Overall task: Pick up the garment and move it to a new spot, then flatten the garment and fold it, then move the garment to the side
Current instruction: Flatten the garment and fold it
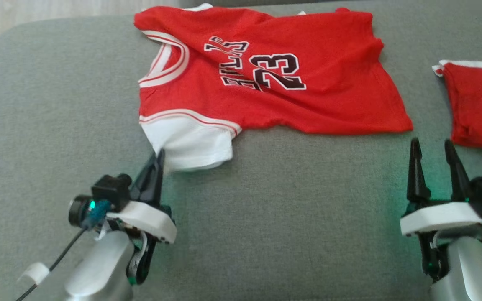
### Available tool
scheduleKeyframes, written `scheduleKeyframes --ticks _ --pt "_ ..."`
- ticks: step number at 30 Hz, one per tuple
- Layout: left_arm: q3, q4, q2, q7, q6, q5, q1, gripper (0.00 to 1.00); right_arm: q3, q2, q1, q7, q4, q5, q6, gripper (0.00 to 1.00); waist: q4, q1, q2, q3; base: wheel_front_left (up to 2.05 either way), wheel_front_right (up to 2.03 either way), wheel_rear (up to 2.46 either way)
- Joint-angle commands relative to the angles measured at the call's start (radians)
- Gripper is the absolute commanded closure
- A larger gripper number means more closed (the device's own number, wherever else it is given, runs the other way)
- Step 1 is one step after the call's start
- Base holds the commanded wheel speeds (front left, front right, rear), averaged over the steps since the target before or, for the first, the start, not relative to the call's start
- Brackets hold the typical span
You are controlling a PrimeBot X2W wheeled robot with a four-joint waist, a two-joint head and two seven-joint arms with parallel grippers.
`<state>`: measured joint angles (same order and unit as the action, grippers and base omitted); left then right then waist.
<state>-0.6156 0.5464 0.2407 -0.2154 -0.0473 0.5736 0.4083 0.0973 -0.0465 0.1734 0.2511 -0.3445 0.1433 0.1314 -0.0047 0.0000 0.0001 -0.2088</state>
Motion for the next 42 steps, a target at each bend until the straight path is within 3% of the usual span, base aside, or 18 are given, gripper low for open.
scheduleKeyframes --ticks 1,8,16,25,26,27,28,35,42 --pt "0.052 -0.044 0.018 -0.022 -0.011 -0.006 0.026 1.00 -0.012 -0.004 0.025 0.010 0.003 -0.014 -0.001 0.00 0.011 0.0000 -0.0001 0.011 0.00 0.00 0.00" --pt "0.130 -0.189 0.019 -0.046 -0.039 -0.055 0.004 1.00 0.044 -0.004 0.103 -0.054 -0.152 -0.032 -0.001 0.00 0.041 0.0000 -0.0001 0.011 0.00 0.00 0.00" --pt "0.156 -0.250 -0.005 -0.046 -0.014 -0.107 -0.035 1.00 0.110 -0.004 0.258 -0.116 -0.350 -0.017 -0.001 0.00 0.072 0.0000 -0.0001 -0.016 0.00 0.00 0.00" --pt "0.176 -0.245 -0.038 -0.046 0.024 -0.140 -0.035 1.00 0.161 -0.004 0.377 -0.127 -0.575 -0.090 -0.001 0.00 0.095 0.0000 -0.0001 -0.043 0.00 0.00 0.00" --pt "0.179 -0.242 -0.041 -0.046 0.027 -0.143 -0.034 1.00 0.162 -0.004 0.386 -0.125 -0.595 -0.097 -0.001 0.16 0.096 0.0000 -0.0001 -0.045 0.00 0.00 0.00" --pt "0.182 -0.239 -0.044 -0.046 0.030 -0.147 -0.034 1.00 0.164 -0.004 0.393 -0.122 -0.613 -0.104 -0.001 0.76 0.097 0.0000 -0.0001 -0.045 0.00 0.00 0.00" --pt "0.186 -0.236 -0.046 -0.046 0.033 -0.149 -0.034 1.00 0.166 -0.004 0.400 -0.115 -0.629 -0.112 -0.001 1.00 0.097 0.0000 -0.0001 -0.044 0.00 0.00 0.00" --pt "0.233 -0.210 -0.054 -0.046 0.051 -0.148 -0.040 1.00 0.160 -0.004 0.442 -0.034 -0.683 -0.107 -0.001 1.00 0.086 0.0000 -0.0001 -0.003 0.00 0.00 0.00" --pt "0.298 -0.216 -0.046 -0.046 0.075 -0.131 -0.015 1.00 0.057 -0.004 0.463 0.005 -0.580 -0.037 -0.001 1.00 0.061 0.0000 -0.0001 0.077 0.00 0.00 0.00"
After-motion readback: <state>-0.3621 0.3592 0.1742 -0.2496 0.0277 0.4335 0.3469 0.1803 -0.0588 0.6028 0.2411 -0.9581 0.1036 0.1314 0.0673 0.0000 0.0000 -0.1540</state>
